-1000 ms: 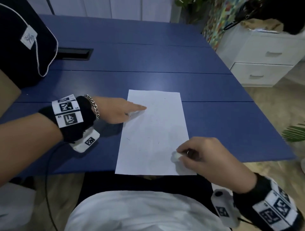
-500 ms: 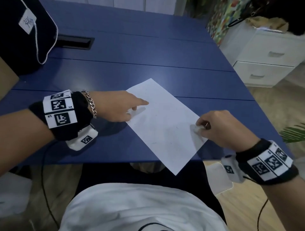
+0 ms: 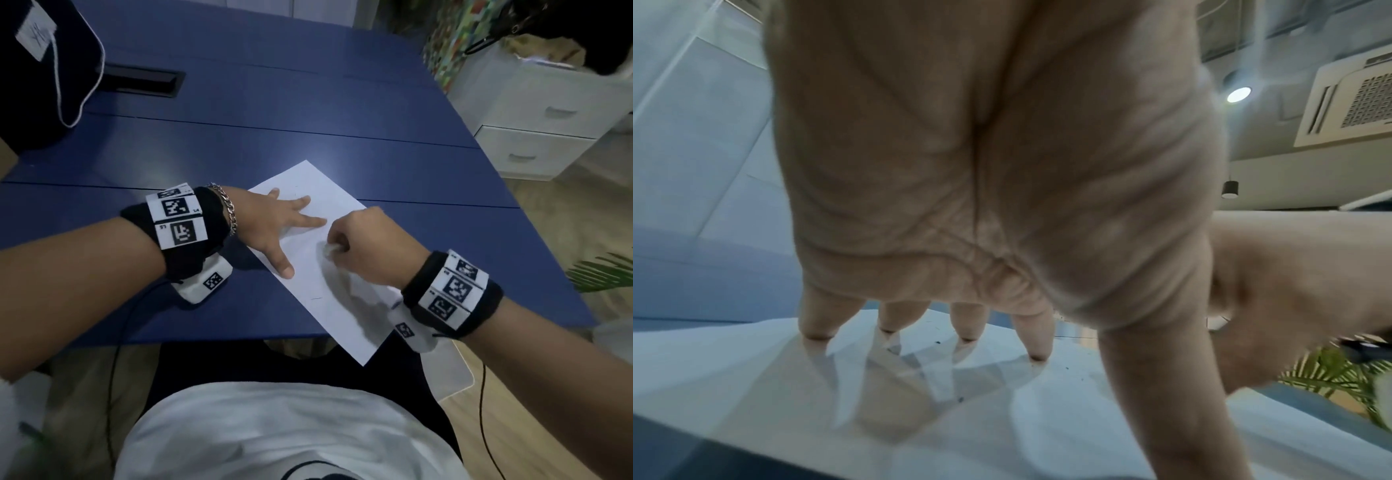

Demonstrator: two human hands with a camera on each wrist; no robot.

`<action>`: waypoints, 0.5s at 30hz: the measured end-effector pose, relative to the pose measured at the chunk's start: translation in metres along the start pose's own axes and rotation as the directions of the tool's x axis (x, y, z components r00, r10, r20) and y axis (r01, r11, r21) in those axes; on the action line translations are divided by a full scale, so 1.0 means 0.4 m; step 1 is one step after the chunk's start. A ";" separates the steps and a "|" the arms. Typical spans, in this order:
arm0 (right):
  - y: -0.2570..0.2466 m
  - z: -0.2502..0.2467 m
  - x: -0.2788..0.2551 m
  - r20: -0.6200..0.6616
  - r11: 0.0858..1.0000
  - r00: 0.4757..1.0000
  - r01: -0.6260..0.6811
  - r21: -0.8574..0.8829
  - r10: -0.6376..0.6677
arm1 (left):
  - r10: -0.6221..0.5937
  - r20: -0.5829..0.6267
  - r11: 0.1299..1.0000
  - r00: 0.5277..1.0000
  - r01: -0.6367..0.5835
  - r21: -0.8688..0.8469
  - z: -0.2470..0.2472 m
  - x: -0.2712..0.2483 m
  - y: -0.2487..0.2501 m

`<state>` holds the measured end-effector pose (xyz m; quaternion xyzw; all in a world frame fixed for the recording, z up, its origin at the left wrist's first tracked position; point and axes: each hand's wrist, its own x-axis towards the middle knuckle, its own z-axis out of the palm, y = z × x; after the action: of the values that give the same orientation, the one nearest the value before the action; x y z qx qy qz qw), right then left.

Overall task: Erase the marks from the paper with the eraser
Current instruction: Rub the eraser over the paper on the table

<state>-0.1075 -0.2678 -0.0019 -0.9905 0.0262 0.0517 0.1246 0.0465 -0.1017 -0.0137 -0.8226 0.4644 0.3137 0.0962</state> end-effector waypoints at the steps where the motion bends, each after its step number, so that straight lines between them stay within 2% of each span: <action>1: -0.014 0.006 -0.010 0.028 0.998 0.998 0.056 -0.021 -0.055 | 0.000 0.004 1.000 1.000 0.000 0.000 -0.001 0.002 -0.001; 3: -0.030 0.003 -0.036 0.135 0.991 0.982 0.133 -0.009 -0.130 | 0.000 0.015 1.000 1.000 0.000 -0.002 -0.002 0.007 -0.003; 5: -0.010 -0.013 -0.039 0.185 0.991 0.974 0.132 -0.002 -0.129 | -0.008 0.029 1.000 1.000 0.008 0.003 -0.004 0.006 -0.002; 8: 0.031 -0.026 -0.013 0.054 0.999 0.998 0.029 -0.028 -0.027 | -0.017 0.047 1.000 0.999 0.017 0.006 -0.010 0.003 0.006; 10: 0.019 -0.016 -0.008 0.018 0.999 0.999 0.037 -0.017 -0.037 | -0.024 0.056 1.000 0.998 0.024 0.015 -0.015 0.003 0.012; 13: -0.024 0.002 -0.052 0.108 0.986 0.981 0.164 0.006 -0.164 | -0.031 0.067 0.999 0.997 0.029 0.039 -0.020 0.003 0.017; 15: -0.016 -0.011 -0.075 0.195 0.984 0.965 0.178 -0.006 -0.174 | -0.036 0.077 0.998 0.996 0.033 0.047 -0.022 0.001 0.020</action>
<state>-0.1366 -0.2618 0.0073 -0.9805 -0.0747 0.1370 0.1192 0.0437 -0.1104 -0.0061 -0.8153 0.4531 0.3331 0.1381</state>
